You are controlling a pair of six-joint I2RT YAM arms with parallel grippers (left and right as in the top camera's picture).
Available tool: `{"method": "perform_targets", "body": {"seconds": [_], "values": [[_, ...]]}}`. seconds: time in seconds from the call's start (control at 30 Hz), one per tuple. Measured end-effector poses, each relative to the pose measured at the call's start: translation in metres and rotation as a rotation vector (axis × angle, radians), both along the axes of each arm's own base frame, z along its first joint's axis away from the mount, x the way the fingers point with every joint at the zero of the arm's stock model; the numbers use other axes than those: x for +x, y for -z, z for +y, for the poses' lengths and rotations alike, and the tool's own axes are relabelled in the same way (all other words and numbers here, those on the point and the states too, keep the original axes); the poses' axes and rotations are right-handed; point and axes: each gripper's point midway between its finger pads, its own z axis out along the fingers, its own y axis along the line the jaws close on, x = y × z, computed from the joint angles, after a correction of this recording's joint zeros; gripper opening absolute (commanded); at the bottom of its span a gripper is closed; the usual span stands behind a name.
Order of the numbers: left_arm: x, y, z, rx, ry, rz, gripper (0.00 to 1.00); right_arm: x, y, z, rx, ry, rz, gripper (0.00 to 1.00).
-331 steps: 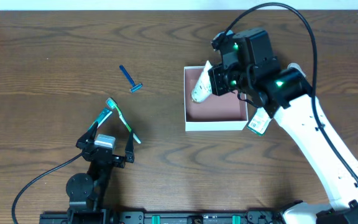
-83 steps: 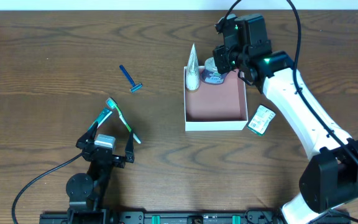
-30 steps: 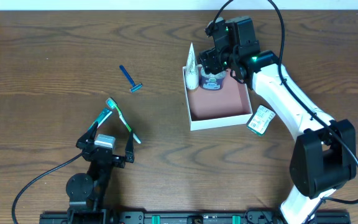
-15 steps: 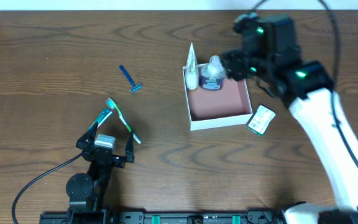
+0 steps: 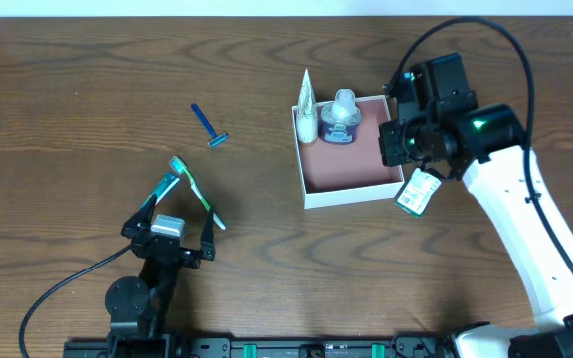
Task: Pack container
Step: 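Move right gripper to the green-white soap bar box and grasp it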
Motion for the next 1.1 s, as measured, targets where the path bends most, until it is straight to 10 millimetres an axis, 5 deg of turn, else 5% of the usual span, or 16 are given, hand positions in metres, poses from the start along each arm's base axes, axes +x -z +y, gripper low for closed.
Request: {"method": "perform_targets", "body": {"seconds": [0.37,1.1], "values": [[0.000,0.000,0.000,0.000,0.000,0.000,0.98,-0.006,0.073,-0.002,-0.007,0.009,0.029,0.01],[0.000,0.000,0.000,0.000,0.000,0.000,0.98,-0.021,0.104,-0.013,-0.045,0.043,0.076,0.01]]}}
